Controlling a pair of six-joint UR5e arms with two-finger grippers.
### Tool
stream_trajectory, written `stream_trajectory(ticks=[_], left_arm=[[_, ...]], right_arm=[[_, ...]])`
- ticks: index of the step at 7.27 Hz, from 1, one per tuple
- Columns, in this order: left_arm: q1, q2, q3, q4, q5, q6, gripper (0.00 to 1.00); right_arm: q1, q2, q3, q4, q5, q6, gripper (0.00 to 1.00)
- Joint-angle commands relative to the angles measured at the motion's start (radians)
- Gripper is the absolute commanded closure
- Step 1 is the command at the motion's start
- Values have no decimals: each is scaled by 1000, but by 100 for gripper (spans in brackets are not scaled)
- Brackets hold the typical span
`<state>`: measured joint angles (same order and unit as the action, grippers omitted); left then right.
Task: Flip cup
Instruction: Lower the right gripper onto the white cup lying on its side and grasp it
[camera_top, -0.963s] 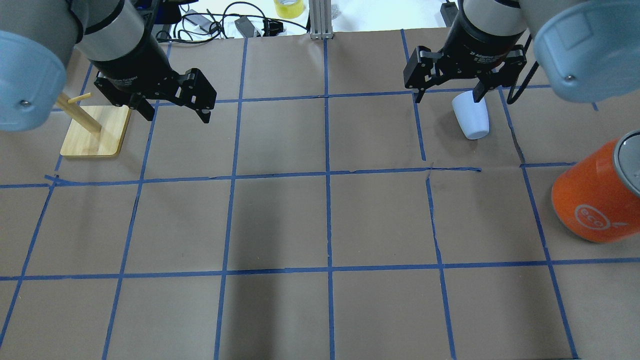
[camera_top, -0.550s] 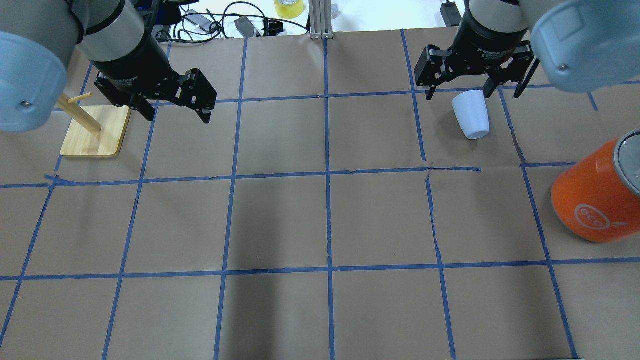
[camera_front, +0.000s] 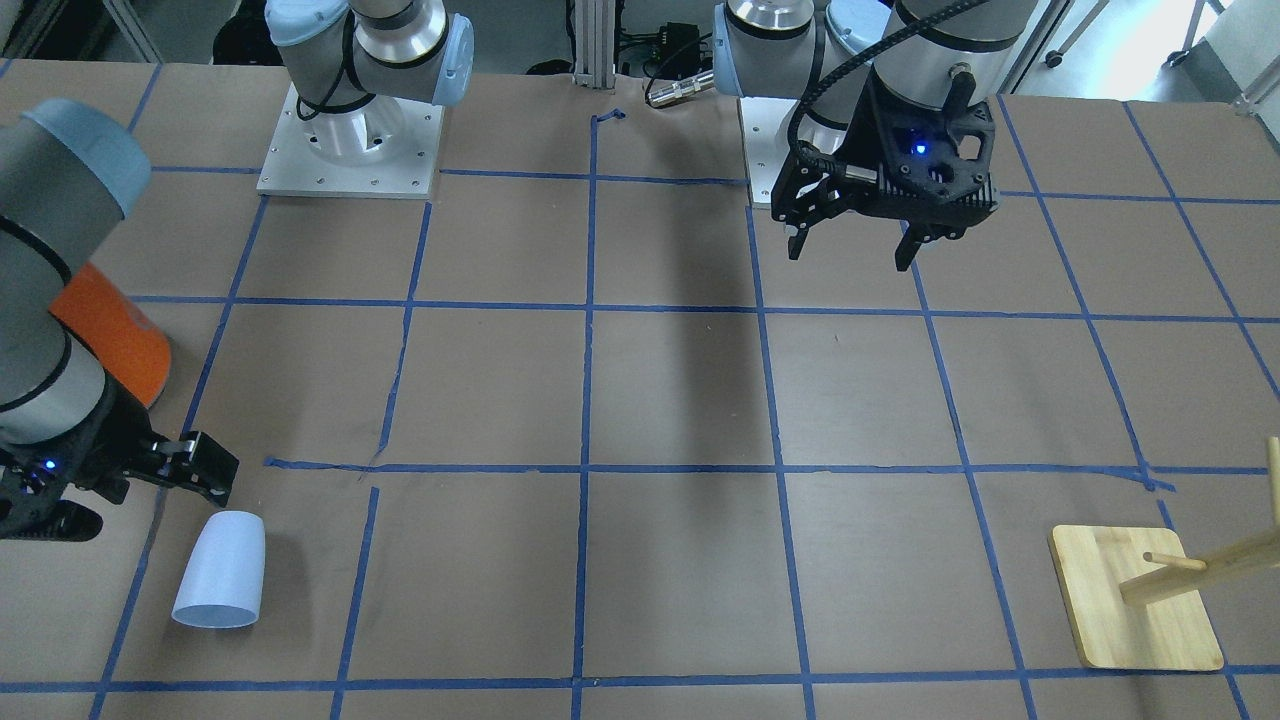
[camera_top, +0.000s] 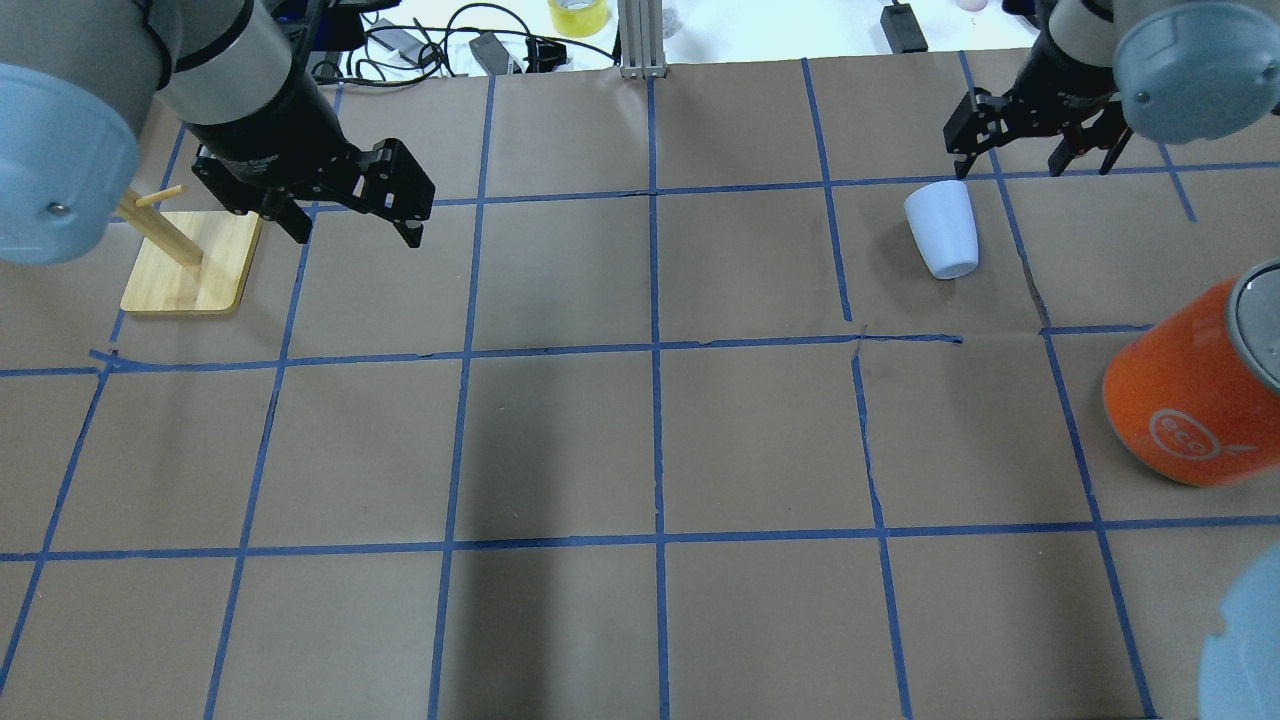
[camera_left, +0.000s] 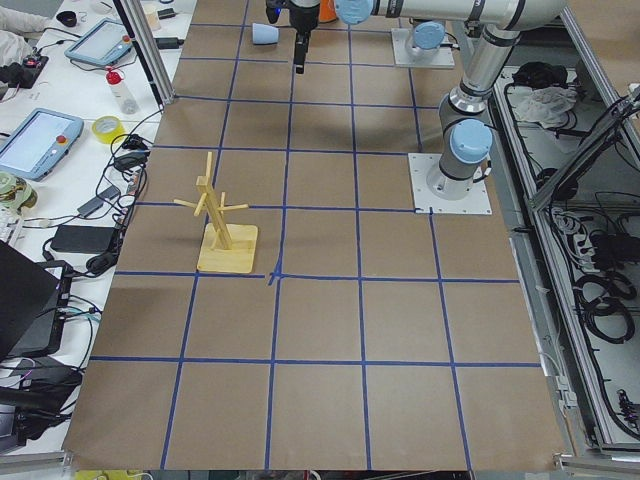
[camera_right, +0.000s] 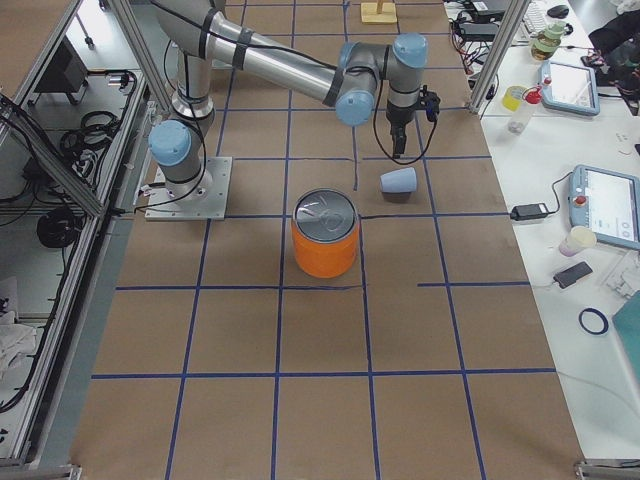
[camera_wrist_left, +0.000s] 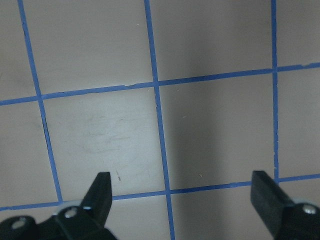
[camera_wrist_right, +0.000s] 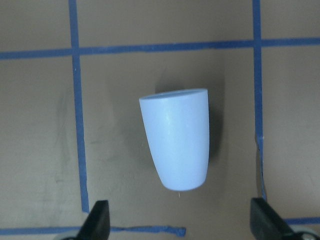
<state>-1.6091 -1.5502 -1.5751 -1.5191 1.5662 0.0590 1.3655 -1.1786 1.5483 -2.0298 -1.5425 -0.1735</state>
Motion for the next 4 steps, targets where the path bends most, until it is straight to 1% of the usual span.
stream_trajectory(ticks=[1,2,3,4], left_arm=[[0,-1,-2,0,0,-1,0],[0,-1,0,2,0,-4,0],[0,1,0,0,0,-4,0],[0,1,0,2,0,-4,0]], right_arm=[[3,136,10,-177,9,-6,0],[3,180,33,-263,7,-14,0],[3,210,51,-315,7,-29,0],[3,218,58,-320,5,-49,0]])
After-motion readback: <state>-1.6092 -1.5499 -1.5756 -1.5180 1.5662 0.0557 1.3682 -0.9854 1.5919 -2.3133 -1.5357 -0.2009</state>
